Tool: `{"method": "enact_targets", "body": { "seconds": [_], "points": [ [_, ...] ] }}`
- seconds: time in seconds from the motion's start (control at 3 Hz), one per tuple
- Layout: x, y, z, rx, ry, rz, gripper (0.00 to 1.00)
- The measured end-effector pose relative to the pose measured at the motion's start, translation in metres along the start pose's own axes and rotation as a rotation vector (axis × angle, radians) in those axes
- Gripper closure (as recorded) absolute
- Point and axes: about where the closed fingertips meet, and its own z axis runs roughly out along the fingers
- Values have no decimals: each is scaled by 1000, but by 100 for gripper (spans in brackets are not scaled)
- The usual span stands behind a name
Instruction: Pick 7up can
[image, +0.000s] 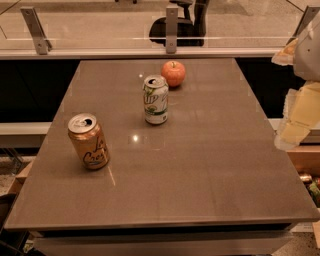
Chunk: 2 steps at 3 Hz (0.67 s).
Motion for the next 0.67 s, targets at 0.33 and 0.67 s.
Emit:
{"method": "enact_targets", "body": {
  "seconds": [0.33, 0.67],
  "points": [
    [0, 0, 0, 0, 0, 0, 0],
    [3, -13, -12, 42, -33, 60, 0]
  ]
}}
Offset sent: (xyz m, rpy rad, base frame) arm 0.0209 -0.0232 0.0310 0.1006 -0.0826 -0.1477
